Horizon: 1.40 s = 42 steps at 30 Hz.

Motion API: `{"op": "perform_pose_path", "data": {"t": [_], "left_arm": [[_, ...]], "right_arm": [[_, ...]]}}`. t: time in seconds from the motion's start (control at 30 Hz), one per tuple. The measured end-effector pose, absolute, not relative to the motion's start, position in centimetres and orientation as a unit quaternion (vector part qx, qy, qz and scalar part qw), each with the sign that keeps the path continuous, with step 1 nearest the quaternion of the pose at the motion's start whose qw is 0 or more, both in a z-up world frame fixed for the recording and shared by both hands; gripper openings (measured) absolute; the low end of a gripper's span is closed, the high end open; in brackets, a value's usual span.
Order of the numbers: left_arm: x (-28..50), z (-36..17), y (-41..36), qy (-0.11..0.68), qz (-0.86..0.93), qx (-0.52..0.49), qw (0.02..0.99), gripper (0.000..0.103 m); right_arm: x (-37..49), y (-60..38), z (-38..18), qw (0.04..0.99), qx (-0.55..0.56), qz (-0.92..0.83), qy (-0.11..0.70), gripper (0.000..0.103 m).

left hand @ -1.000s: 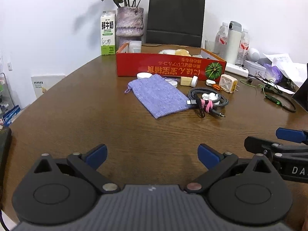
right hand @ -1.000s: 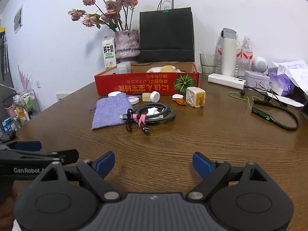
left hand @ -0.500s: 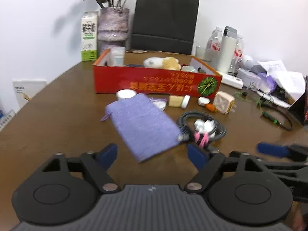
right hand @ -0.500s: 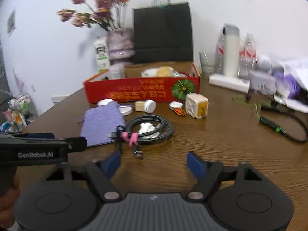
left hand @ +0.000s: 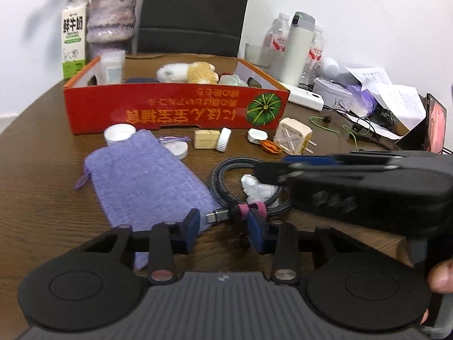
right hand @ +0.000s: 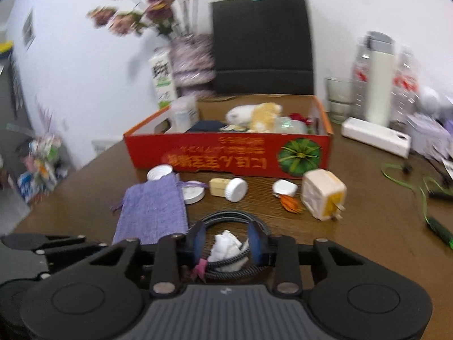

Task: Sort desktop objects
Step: 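Lower the right tool onto the white earphones by the cable, then grasp the black coiled cable with the left tool while the right tool grasps the white earphones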

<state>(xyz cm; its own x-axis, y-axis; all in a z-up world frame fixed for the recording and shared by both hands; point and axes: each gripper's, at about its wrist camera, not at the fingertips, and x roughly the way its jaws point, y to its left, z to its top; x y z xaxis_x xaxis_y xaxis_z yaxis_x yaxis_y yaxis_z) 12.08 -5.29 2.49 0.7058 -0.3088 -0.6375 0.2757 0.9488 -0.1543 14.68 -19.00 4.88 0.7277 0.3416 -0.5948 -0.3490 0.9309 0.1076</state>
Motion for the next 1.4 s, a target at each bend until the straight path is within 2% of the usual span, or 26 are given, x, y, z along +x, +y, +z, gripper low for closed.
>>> {"op": "perform_pose_path", "data": {"t": [0.03, 0.07, 0.1, 0.3, 0.37, 0.4, 0.43, 0.47, 0.67, 0.77, 0.9, 0.93, 0.97, 1.03, 1.1, 1.13, 1.17, 1.4], "left_arm": [[12.3, 2.4, -5.4, 0.351, -0.161, -0.024, 0.922, 0.029], [12.4, 2.3, -5.7, 0.35, -0.164, -0.02, 0.922, 0.025], [12.4, 2.2, -5.8, 0.349, -0.164, -0.017, 0.922, 0.025], [12.2, 2.4, -5.4, 0.352, -0.162, -0.024, 0.921, 0.02], [11.7, 2.6, -5.0, 0.365, -0.159, -0.033, 0.917, 0.024], [11.5, 2.7, -4.6, 0.375, -0.16, -0.048, 0.912, 0.03], [11.2, 2.7, -4.3, 0.384, -0.166, -0.071, 0.906, 0.041], [10.9, 2.7, -4.1, 0.39, -0.175, -0.094, 0.899, 0.043], [12.6, 2.8, -4.9, 0.407, -0.156, -0.209, 0.876, 0.046], [13.9, 2.4, -4.8, 0.408, -0.123, -0.286, 0.858, 0.055], [14.7, 2.2, -7.1, 0.399, -0.06, -0.271, 0.874, 0.057], [14.8, 2.3, -7.5, 0.4, -0.044, -0.273, 0.874, 0.051], [15.1, 2.2, -7.6, 0.404, -0.026, -0.286, 0.868, 0.037], [15.8, 1.7, -7.5, 0.416, -0.005, -0.313, 0.854, 0.019], [16.3, 1.5, -7.4, 0.414, -0.002, -0.328, 0.849, 0.016], [16.1, 1.8, -7.4, 0.411, 0.003, -0.319, 0.854, 0.008], [15.9, 2.0, -7.5, 0.406, -0.001, -0.31, 0.86, 0.003], [12.4, 3.9, -6.8, 0.373, -0.036, -0.242, 0.895, 0.003]], "right_arm": [[15.2, -18.5, 4.5, 0.925, -0.014, 0.189, 0.33, 0.025], [15.7, -18.3, 4.1, 0.92, -0.016, 0.193, 0.342, 0.017], [16.1, -18.1, 3.8, 0.918, -0.012, 0.191, 0.348, 0.01], [15.3, -20.6, 5.7, 0.932, 0.064, 0.194, 0.3, 0.006], [14.5, -22.3, 7.1, 0.942, 0.086, 0.183, 0.267, 0.006], [14.1, -23.1, 7.7, 0.946, 0.092, 0.176, 0.255, 0.006], [13.8, -23.9, 7.9, 0.949, 0.095, 0.171, 0.248, 0.007], [13.7, -24.5, 7.9, 0.95, 0.093, 0.166, 0.249, 0.007], [13.8, -26.1, 5.0, 0.945, 0.073, 0.139, 0.287, 0.007], [13.5, -27.1, 3.9, 0.943, 0.102, 0.137, 0.287, 0.007], [13.2, -28.0, 3.4, 0.942, 0.126, 0.146, 0.274, 0.007], [13.1, -28.1, 3.4, 0.942, 0.13, 0.147, 0.271, 0.007], [13.1, -28.1, 3.3, 0.942, 0.134, 0.149, 0.269, 0.007], [13.1, -28.1, 3.2, 0.941, 0.135, 0.147, 0.272, 0.007], [13.0, -27.9, 3.1, 0.943, 0.126, 0.145, 0.274, 0.007], [12.9, -27.7, 3.0, 0.944, 0.12, 0.143, 0.273, 0.007], [12.8, -27.6, 3.1, 0.944, 0.117, 0.143, 0.272, 0.007], [12.4, -28.0, 3.4, 0.945, 0.127, 0.145, 0.264, 0.007]]}}
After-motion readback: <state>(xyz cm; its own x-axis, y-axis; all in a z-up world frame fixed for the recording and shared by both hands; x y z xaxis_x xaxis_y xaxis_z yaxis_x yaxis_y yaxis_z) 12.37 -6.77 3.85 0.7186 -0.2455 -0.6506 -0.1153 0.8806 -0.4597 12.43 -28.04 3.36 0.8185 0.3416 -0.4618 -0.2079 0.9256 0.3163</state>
